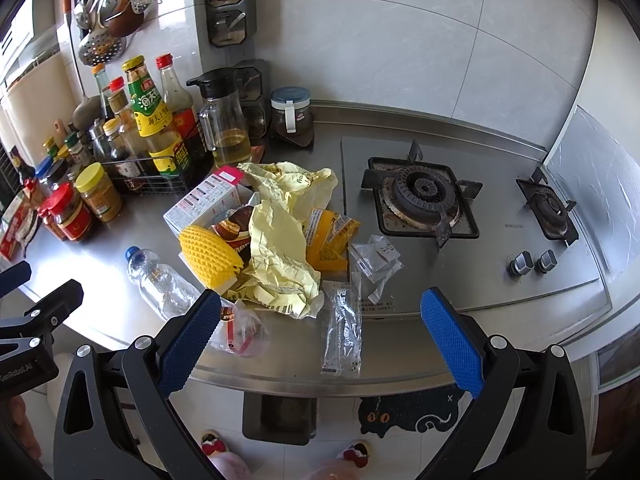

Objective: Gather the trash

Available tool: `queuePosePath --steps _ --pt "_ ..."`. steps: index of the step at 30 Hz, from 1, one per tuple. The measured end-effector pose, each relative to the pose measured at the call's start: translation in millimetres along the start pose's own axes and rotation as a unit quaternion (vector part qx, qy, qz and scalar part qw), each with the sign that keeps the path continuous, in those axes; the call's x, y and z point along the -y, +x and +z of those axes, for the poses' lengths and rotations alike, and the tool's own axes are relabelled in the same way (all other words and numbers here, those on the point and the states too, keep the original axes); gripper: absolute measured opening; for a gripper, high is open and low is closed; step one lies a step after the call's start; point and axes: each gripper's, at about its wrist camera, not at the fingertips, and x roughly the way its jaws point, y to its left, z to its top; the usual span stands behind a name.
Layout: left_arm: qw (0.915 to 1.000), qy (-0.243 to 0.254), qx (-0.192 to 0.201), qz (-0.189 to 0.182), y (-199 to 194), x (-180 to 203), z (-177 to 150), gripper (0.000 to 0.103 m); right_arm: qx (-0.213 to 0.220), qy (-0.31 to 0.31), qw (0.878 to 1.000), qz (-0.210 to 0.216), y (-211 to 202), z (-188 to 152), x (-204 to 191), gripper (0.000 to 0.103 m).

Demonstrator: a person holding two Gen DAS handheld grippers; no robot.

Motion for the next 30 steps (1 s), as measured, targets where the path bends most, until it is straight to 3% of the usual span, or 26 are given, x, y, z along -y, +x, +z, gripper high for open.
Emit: queuePosePath --steps 30 --pt "0.9999 -0.008 0.007 -0.008 10 -5 4 0.095 0.007 0.019 1.0 0.016 12 -3 16 0.1"
